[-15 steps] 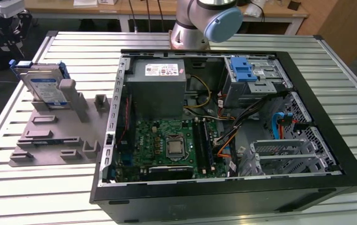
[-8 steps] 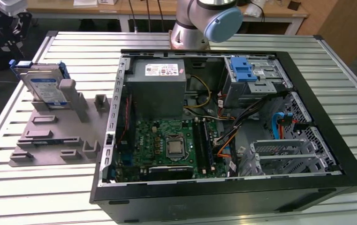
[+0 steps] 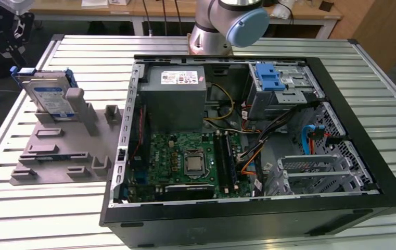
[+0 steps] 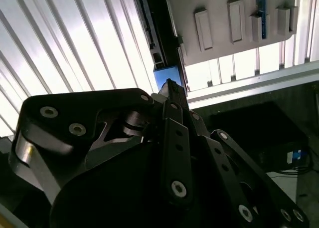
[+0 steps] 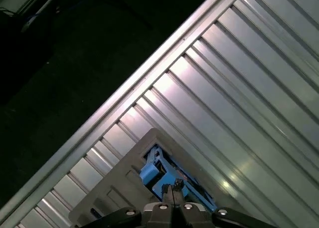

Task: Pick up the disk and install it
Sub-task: 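Pick up the disk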

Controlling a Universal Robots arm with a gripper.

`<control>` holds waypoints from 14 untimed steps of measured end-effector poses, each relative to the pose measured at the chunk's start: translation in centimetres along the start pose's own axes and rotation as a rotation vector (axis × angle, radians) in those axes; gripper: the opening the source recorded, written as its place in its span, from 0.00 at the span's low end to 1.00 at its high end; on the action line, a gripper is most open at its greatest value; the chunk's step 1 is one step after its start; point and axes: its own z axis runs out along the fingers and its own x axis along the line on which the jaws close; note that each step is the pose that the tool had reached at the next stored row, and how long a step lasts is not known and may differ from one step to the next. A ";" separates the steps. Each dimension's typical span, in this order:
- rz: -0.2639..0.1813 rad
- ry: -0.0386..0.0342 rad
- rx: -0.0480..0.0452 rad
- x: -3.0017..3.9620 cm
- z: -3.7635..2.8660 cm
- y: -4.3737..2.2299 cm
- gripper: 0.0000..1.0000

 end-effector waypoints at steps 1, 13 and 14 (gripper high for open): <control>-0.016 0.0009 0.0005 0.00 0.01 0.00 0.11; -0.189 0.0048 0.0008 0.00 0.20 0.00 0.11; -0.189 0.0047 0.0009 0.00 0.20 0.00 0.11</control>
